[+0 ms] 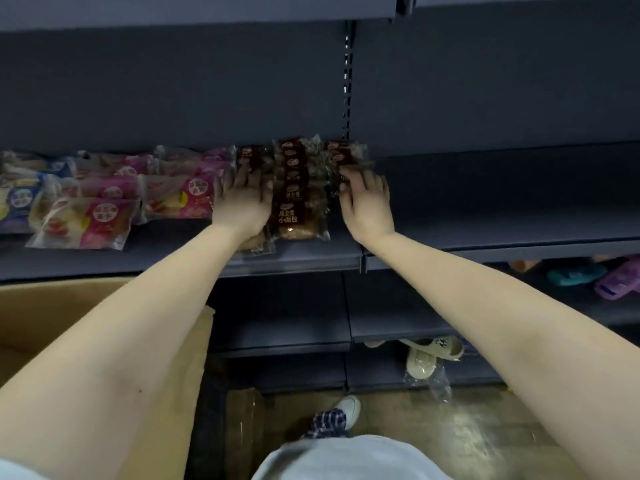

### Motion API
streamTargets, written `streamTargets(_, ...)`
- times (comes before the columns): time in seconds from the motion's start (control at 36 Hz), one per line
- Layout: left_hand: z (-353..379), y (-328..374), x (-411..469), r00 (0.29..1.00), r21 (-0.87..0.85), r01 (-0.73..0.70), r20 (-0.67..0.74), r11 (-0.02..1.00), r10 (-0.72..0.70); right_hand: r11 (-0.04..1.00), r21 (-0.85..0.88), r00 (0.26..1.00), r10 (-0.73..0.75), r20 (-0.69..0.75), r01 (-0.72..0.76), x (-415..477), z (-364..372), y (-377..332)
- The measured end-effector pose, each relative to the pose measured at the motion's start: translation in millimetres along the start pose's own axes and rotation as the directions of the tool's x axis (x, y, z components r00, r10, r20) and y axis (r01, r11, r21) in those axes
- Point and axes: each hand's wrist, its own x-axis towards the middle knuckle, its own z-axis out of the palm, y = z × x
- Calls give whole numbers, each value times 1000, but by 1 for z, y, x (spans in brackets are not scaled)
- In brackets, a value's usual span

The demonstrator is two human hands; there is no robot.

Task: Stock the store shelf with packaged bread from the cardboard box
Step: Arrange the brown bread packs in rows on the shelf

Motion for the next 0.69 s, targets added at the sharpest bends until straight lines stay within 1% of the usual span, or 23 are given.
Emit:
streamTargets(0.11, 3, -19, -36, 998, 38, 36, -58, 999, -33, 998, 6, 997, -63, 33, 63, -21, 6, -11)
streamTargets(0.25, 0, -55, -83, 995, 101, 94, -31, 990, -91, 991, 65, 990, -118, 79, 113, -35, 21, -43)
streamTargets(0.36, -12, -84, -105, 981, 114, 188, -68, 976, -181, 970, 165, 974, -197, 110, 177, -35, 34, -81)
streamTargets(0.44, -19, -98, -122, 970, 107, 244, -44, 964, -241, 949, 249, 964, -231, 130, 194, -40, 45, -108)
streamTargets(0.56, -26, -121, -149, 945, 104, 324, 10, 940, -326, 912, 321, 933, -321, 164, 257, -46, 62, -140)
streamTargets(0.61, -31, -135, -164, 922, 101, 383, 22, 918, -387, 893, 347, 915, -361, 178, 285, -45, 70, -157)
streamTargets(0.69, -40, -159, -187, 883, 102, 466, 8, 879, -469, 860, 389, 885, -425, 189, 329, -45, 81, -184)
